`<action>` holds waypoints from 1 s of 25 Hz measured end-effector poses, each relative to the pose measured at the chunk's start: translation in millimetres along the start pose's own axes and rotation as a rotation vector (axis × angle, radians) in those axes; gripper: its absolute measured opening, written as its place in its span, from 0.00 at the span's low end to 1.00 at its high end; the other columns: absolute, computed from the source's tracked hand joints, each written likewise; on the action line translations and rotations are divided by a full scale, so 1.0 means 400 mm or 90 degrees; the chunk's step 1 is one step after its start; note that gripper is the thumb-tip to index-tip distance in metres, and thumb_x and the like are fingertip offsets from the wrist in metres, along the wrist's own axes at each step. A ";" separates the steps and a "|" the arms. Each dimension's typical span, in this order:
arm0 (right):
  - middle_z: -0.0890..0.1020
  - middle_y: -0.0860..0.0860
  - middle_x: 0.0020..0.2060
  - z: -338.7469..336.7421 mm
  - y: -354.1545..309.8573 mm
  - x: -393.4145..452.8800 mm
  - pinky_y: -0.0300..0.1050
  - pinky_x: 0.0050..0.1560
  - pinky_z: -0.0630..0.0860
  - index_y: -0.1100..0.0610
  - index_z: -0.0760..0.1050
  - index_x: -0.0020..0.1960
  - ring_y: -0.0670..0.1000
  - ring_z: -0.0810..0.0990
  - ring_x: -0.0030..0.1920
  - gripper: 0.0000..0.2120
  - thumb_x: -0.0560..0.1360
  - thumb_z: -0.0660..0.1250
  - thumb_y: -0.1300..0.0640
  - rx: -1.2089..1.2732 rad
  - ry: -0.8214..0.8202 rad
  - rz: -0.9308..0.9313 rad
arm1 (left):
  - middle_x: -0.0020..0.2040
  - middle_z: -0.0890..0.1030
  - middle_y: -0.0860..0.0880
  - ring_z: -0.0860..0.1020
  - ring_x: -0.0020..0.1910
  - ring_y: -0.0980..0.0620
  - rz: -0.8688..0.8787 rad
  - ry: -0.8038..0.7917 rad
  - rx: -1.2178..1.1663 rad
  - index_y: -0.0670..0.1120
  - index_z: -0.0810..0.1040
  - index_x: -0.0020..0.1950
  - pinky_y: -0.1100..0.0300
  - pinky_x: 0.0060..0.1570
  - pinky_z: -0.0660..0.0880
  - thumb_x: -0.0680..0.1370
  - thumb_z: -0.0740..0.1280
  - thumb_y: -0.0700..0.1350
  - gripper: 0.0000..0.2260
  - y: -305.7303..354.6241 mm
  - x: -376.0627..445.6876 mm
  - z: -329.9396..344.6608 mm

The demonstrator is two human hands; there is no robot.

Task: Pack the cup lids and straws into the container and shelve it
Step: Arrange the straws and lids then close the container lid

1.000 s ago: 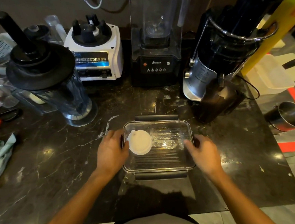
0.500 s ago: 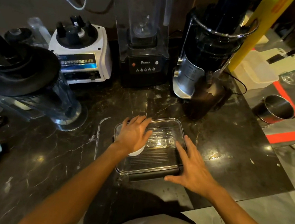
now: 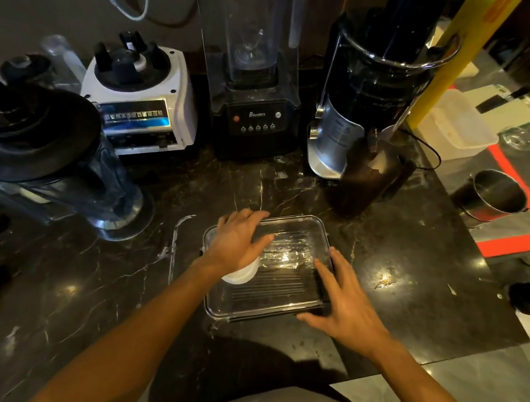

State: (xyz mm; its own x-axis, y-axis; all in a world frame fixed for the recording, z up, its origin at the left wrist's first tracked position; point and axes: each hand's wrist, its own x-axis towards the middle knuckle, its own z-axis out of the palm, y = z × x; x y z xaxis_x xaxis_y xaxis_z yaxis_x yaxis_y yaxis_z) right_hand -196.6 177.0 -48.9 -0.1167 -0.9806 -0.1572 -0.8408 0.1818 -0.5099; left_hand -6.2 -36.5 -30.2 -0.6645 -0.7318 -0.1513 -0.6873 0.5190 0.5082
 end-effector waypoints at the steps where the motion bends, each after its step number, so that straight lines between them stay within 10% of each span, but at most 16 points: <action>1: 0.42 0.45 0.84 -0.011 0.001 -0.004 0.51 0.78 0.57 0.41 0.46 0.84 0.48 0.47 0.83 0.55 0.68 0.72 0.28 0.093 -0.019 0.051 | 0.72 0.74 0.47 0.70 0.73 0.45 0.002 0.040 -0.033 0.51 0.68 0.77 0.42 0.76 0.60 0.81 0.67 0.57 0.27 -0.004 -0.026 0.004; 4: 0.62 0.45 0.81 -0.018 0.021 -0.016 0.51 0.77 0.64 0.43 0.56 0.83 0.48 0.60 0.81 0.51 0.68 0.76 0.32 0.430 0.048 0.246 | 0.76 0.69 0.49 0.67 0.73 0.51 -0.123 0.200 -0.216 0.51 0.67 0.78 0.46 0.72 0.66 0.78 0.72 0.55 0.30 -0.013 -0.147 0.017; 8: 0.85 0.50 0.61 0.004 0.015 0.000 0.35 0.53 0.80 0.49 0.77 0.67 0.50 0.83 0.63 0.18 0.78 0.71 0.53 0.703 0.090 0.353 | 0.74 0.72 0.52 0.73 0.72 0.52 -0.333 0.222 -0.502 0.56 0.65 0.77 0.47 0.68 0.74 0.72 0.77 0.59 0.37 -0.052 -0.305 0.070; 15: 0.88 0.56 0.54 0.028 -0.003 0.028 0.42 0.59 0.81 0.59 0.83 0.59 0.55 0.86 0.58 0.10 0.83 0.65 0.57 0.748 0.130 0.341 | 0.54 0.85 0.59 0.82 0.55 0.66 -0.419 0.239 -0.660 0.55 0.77 0.63 0.73 0.48 0.77 0.77 0.73 0.45 0.16 0.022 -0.369 0.141; 25: 0.86 0.53 0.61 0.064 -0.009 0.035 0.55 0.71 0.74 0.55 0.80 0.68 0.53 0.83 0.65 0.15 0.83 0.66 0.59 0.760 0.145 0.311 | 0.59 0.85 0.56 0.81 0.58 0.64 -0.459 0.263 -0.732 0.51 0.79 0.69 0.60 0.63 0.76 0.80 0.70 0.49 0.17 0.056 -0.369 0.139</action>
State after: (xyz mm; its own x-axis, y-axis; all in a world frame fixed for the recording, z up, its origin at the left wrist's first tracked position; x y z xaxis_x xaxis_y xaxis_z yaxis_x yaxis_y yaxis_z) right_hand -181.8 164.4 -71.0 -0.4599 -0.7640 -0.4526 0.2835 0.3566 -0.8902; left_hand 60.4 107.6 -43.6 -0.0055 -0.8564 -0.5163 -0.0829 -0.5141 0.8537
